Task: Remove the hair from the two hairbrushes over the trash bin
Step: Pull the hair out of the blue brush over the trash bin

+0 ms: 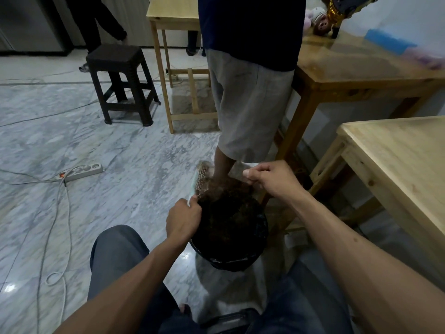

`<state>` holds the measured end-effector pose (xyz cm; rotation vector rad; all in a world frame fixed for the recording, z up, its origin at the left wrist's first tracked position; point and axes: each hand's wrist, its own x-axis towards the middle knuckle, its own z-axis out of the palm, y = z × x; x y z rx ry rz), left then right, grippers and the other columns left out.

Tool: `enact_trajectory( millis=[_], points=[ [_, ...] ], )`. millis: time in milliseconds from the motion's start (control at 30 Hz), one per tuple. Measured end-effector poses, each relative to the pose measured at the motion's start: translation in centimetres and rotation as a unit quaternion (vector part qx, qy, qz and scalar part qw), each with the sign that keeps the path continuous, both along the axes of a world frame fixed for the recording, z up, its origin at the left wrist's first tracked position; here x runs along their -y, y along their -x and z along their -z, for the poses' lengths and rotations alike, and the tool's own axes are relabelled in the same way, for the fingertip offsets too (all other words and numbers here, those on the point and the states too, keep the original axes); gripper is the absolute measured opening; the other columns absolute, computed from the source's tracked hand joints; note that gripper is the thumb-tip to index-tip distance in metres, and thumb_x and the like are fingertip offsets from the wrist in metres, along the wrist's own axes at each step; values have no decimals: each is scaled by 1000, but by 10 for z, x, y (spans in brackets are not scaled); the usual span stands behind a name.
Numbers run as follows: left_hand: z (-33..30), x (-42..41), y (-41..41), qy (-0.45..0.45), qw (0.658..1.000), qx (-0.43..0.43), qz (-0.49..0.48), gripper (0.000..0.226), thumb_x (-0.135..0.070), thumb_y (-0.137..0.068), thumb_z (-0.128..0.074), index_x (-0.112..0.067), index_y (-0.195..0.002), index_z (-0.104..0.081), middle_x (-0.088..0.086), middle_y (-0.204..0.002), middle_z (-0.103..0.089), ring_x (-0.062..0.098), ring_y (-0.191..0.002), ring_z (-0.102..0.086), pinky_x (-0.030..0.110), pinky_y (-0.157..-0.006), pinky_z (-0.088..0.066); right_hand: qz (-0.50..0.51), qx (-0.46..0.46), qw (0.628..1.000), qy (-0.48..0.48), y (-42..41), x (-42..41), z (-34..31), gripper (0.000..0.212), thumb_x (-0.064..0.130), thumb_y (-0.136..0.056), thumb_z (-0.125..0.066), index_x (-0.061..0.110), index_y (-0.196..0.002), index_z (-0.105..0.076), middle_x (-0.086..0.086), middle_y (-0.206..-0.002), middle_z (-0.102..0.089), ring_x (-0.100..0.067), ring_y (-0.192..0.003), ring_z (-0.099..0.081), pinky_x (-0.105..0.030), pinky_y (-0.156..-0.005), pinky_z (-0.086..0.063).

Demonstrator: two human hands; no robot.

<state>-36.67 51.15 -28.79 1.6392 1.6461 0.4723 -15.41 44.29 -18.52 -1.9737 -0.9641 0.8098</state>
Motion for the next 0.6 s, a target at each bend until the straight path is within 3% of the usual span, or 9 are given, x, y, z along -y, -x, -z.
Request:
enact_trajectory(
  millis=[133,233,300,367,500,600],
  points=[
    [3,-4,8,46,998,22,-40,66,-63,-88,-30,-8,-109,-59,17,-104,-68,37,-92,-66,44,-77,-55,42,-24,999,-13,-9,7,-9,25,27,-91,-77,4,-83,-81,-2,-80,-77,-8,-75,-66,-14,-58,-44],
    [1,-3,7,12,998,60,-19,65,-62,-92,-32,-2,-95,-59,19,-91,-66,37,-83,-65,41,-67,-48,16,-15,999,49,-11,7,-4,25,33,-94,-72,9,-91,-80,5,-71,-71,-11,-70,-63,-21,-61,-45],
    [-8,2,4,-27,996,79,20,52,-53,-98,-38,-7,-81,-55,10,-76,-62,29,-73,-60,42,-66,-45,-33,41,993,108,-7,7,2,34,49,-96,-64,20,-108,-76,5,-90,-72,-15,-87,-68,-28,-68,-48],
    [-17,8,0,-64,992,91,61,44,-49,-100,-42,-13,-80,-57,5,-73,-62,22,-71,-59,39,-65,-43,-48,47,991,111,-1,4,5,50,62,-97,-53,26,-129,-67,6,-106,-72,-15,-94,-69,-28,-68,-51],
    [-21,10,-4,-127,979,79,136,39,-50,-99,-42,-22,-75,-53,2,-61,-56,21,-60,-56,39,-57,-39,-2,-38,999,23,8,-3,3,48,51,-102,-54,21,-138,-62,14,-97,-70,-7,-63,-64,-13,-46,-47],
    [-20,10,-3,-170,972,37,160,35,-49,-100,-43,-26,-73,-45,-2,-52,-47,20,-52,-50,34,-50,-33,41,-68,996,-39,7,-9,7,32,31,-99,-68,8,-120,-74,1,-90,-76,-2,-53,-58,-14,-49,-46]
  ],
)
